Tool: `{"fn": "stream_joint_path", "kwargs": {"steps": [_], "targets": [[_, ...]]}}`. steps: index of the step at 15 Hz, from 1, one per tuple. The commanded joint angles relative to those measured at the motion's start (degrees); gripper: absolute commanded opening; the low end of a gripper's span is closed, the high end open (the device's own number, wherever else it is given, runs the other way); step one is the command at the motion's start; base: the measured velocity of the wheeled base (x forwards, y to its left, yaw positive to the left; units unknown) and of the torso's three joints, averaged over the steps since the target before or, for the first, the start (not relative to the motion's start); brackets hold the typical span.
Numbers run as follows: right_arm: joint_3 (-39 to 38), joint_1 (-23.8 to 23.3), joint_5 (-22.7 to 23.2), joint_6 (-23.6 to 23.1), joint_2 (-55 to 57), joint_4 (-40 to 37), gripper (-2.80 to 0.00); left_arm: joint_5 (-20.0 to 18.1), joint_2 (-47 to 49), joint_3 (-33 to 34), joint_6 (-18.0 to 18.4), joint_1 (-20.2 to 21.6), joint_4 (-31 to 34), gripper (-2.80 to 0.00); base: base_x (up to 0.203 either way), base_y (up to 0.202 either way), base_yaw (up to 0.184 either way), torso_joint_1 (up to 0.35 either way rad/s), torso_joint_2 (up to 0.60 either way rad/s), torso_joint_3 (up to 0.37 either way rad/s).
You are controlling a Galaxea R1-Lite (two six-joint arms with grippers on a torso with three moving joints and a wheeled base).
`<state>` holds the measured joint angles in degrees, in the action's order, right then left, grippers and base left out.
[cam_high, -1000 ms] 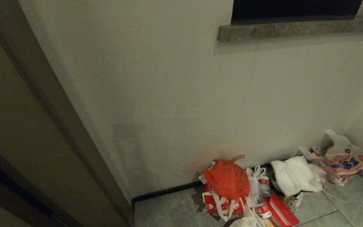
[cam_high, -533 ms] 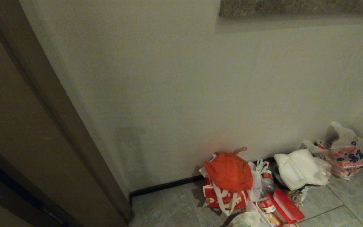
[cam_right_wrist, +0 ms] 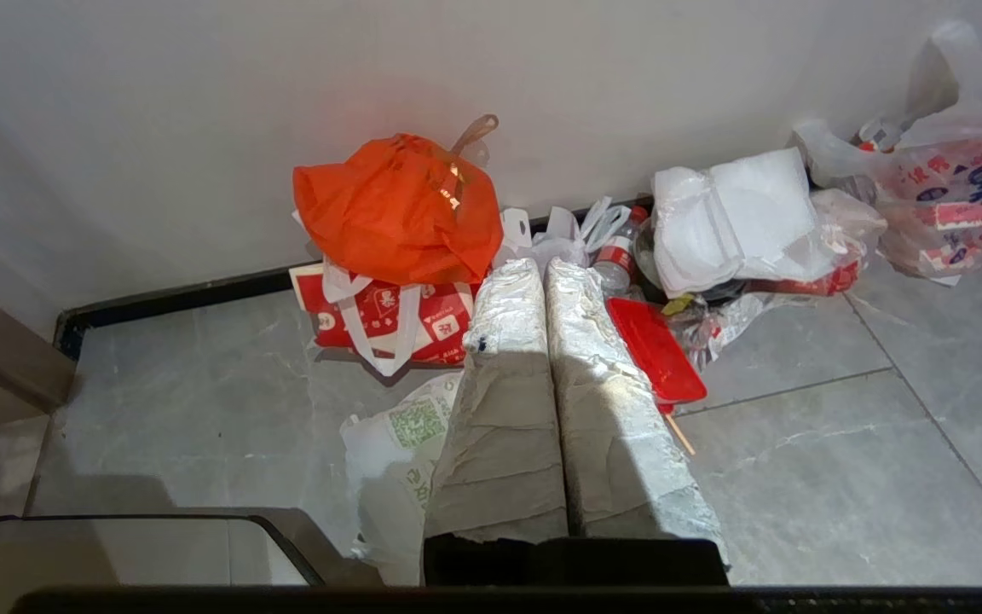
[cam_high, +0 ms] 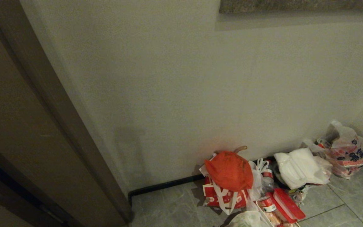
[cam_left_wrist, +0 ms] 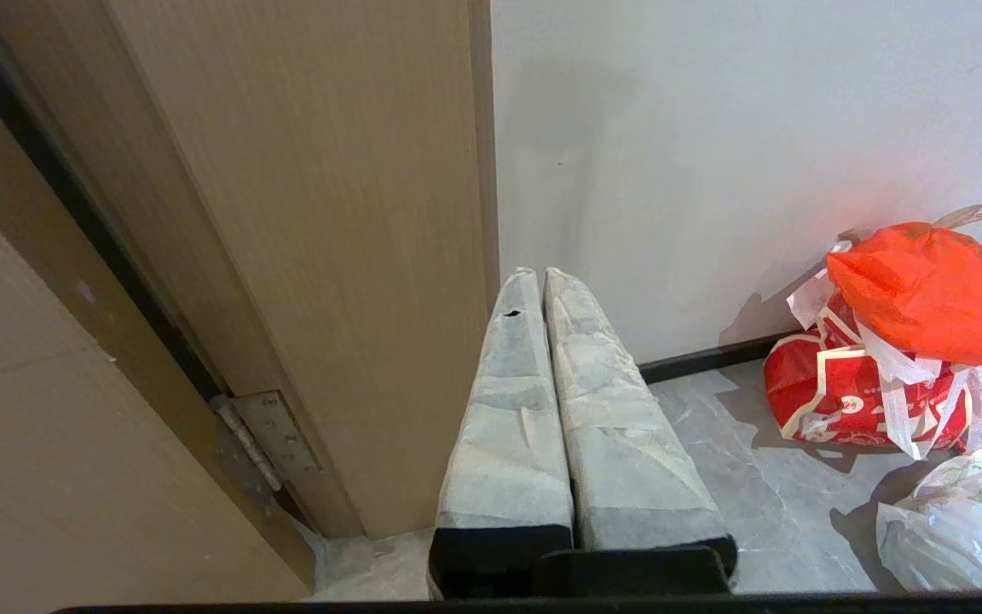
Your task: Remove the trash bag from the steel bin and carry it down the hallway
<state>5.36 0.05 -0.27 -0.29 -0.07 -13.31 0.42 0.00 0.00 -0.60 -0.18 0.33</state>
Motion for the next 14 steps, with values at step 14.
{"fn": "stream_joint_path", "kwargs": {"steps": [14], "targets": [[0.00,-0.05,-0.26,-0.31,-0.01,-0.05,-2.80,0.02,0.00,0.09,-0.01,0.01,0.03,-2.80,0.000,0.000,0.000,0.000,0.00,0.000]]}}
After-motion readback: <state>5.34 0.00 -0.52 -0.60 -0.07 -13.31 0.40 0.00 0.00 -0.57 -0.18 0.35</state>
